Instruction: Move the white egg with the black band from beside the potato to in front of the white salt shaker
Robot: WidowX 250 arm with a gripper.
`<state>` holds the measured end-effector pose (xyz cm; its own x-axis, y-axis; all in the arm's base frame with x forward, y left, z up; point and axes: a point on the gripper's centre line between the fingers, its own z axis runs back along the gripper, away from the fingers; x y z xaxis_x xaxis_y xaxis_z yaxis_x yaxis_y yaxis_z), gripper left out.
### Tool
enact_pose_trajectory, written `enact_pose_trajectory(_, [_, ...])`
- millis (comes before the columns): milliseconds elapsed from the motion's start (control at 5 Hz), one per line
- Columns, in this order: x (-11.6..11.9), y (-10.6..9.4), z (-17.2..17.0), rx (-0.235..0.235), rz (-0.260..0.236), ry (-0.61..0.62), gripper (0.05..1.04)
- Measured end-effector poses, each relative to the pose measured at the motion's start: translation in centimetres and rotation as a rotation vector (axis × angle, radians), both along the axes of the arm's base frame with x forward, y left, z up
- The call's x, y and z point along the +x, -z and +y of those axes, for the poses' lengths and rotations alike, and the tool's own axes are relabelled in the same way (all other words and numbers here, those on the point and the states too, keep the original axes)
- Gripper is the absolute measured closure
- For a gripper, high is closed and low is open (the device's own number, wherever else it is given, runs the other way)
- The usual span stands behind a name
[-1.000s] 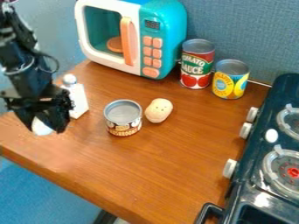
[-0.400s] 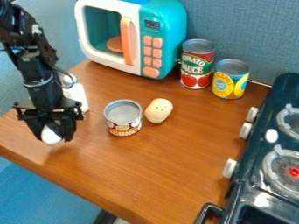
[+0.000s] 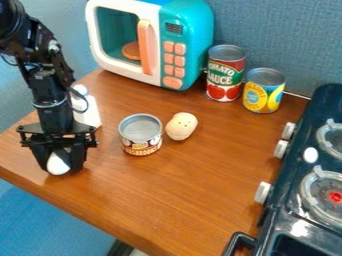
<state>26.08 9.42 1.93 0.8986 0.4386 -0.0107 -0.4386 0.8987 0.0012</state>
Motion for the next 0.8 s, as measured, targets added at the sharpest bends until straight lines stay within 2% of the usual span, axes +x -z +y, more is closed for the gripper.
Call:
enact_pose_trajectory(200, [-0.1, -0.1, -0.1, -0.005, 0.01, 0.002, 0.293])
enact_pose_trajectory(400, [-0.2, -0.2, -0.2, -0.011, 0.011, 0.012, 0.076])
enact_pose_trajectory(600, [0.3, -2.1, -0.4, 0.003, -0.1, 0.008, 0.075])
enact_pose_trajectory(800, [0.2, -2.9, -0.5, 0.012, -0.125, 0.006, 0.079])
